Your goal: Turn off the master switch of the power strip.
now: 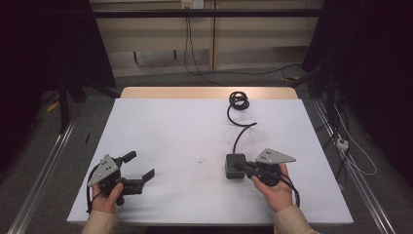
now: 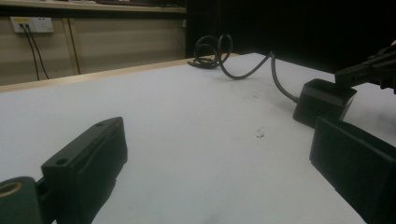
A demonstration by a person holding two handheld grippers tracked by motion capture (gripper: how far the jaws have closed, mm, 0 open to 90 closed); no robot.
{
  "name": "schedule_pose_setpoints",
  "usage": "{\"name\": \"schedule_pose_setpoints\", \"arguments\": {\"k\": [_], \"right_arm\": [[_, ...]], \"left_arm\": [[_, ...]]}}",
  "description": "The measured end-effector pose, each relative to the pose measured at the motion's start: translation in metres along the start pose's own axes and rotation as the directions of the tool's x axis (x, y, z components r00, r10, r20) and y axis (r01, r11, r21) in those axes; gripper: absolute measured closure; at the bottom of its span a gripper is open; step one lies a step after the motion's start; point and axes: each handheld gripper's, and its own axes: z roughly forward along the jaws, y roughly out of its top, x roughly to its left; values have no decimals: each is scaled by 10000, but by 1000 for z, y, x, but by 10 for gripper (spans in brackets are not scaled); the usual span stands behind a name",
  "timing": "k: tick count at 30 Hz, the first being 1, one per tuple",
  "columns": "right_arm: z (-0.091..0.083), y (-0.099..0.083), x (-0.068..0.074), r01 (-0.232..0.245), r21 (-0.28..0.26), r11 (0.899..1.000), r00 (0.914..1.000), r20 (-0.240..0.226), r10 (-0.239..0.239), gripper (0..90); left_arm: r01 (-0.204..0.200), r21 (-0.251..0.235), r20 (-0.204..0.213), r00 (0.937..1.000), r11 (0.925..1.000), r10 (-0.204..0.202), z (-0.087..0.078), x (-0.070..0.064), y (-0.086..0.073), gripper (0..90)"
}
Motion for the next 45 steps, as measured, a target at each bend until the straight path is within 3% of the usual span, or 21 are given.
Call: {"name": "schedule_pose_setpoints", "arguments": {"k": [14,45], "right_arm": [[0,1,3,149,127,9998,9996,220,-152,900],[0,0,1,52,7,10000,9999,99,-52,900]], "left_arm": [[-35,-4,-9,10000,10000,35,0,-1,0,40],[0,4,-32,10000,10000,0,-1,1,0,40]]}}
